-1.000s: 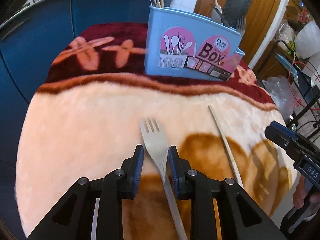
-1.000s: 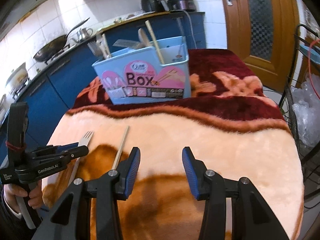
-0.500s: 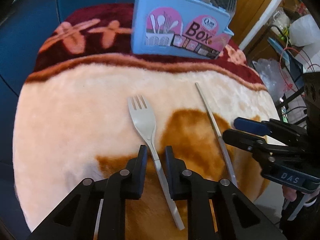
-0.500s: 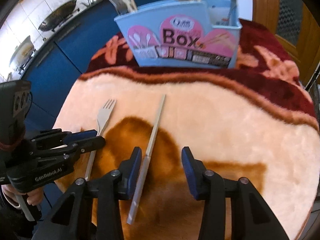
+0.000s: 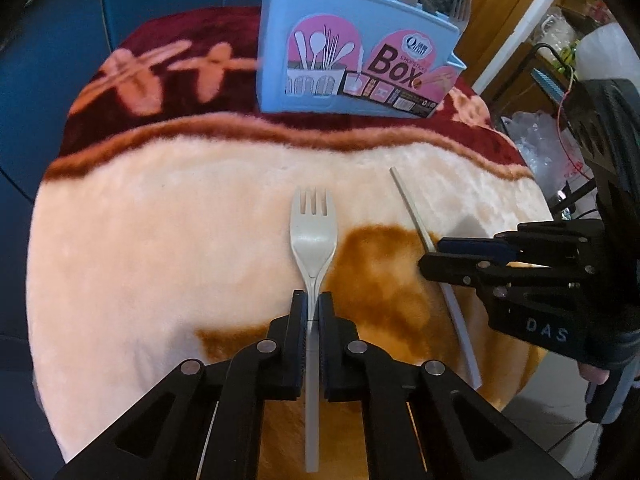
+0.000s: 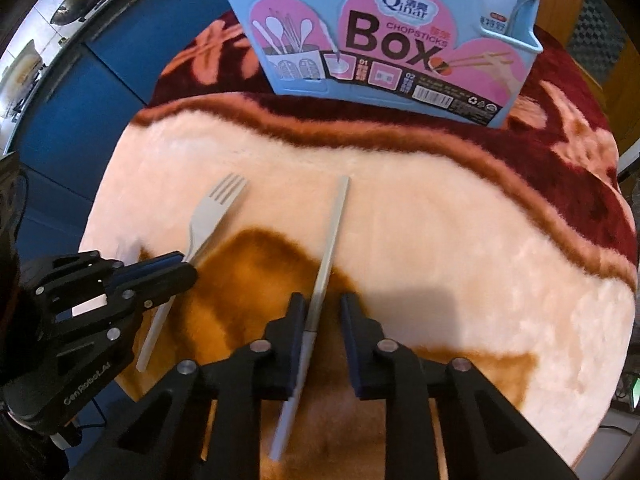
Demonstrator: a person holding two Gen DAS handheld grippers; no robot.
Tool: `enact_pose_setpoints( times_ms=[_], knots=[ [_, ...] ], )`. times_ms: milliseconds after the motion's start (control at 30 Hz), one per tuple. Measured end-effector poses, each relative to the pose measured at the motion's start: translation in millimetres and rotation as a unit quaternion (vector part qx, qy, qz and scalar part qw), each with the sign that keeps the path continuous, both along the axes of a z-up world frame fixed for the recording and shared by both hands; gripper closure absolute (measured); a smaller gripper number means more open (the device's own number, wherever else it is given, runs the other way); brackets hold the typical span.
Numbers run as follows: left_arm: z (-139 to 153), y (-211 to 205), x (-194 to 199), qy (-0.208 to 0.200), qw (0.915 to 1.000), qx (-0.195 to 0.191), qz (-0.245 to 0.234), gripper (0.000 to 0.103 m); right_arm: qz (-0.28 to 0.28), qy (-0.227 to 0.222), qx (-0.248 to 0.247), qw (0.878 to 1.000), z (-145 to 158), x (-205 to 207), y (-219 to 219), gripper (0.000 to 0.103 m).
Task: Organize utensils
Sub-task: 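Grasp the white plastic fork with the left tool while the right tool grasps the thin stick, then lift the fork and stick and lower them into the blue holder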
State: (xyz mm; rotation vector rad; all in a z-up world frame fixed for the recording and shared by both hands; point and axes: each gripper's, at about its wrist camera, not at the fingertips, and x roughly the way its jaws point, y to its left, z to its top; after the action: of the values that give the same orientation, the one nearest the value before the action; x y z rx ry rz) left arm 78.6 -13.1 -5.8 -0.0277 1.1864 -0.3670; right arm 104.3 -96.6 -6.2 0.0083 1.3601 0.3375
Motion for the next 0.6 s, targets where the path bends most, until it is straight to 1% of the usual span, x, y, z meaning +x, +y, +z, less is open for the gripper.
enact_pose_setpoints(
  times_ms=[33, 167, 233, 400, 600],
  knots=[
    [1, 0, 0, -0.005, 1.0, 0.001, 0.001, 0.097, 0.0, -0.002, 0.0, 1.0, 0, 0, 0, 0.092],
    [6, 3, -3, -0.028, 0.9996, 0.002, 0.006, 0.097, -0.012, -0.011, 0.019, 1.0, 3, -3, -9, 0.095],
    [10, 4, -3, -0.037, 0.9993, -0.001, 0.009, 0.097, -0.018, -0.02, 0.027, 0.999, 6, -6, -14, 0.095],
    [23, 7, -2, -0.068, 0.9974, -0.005, 0.025, 0.097, -0.029, -0.059, 0.056, 0.996, 25, -19, -34, 0.095],
    [38, 6, -1, -0.093, 0.9951, -0.011, 0.031, 0.097, -0.036, -0.102, 0.077, 0.991, 49, -27, -47, 0.095]
  ],
)
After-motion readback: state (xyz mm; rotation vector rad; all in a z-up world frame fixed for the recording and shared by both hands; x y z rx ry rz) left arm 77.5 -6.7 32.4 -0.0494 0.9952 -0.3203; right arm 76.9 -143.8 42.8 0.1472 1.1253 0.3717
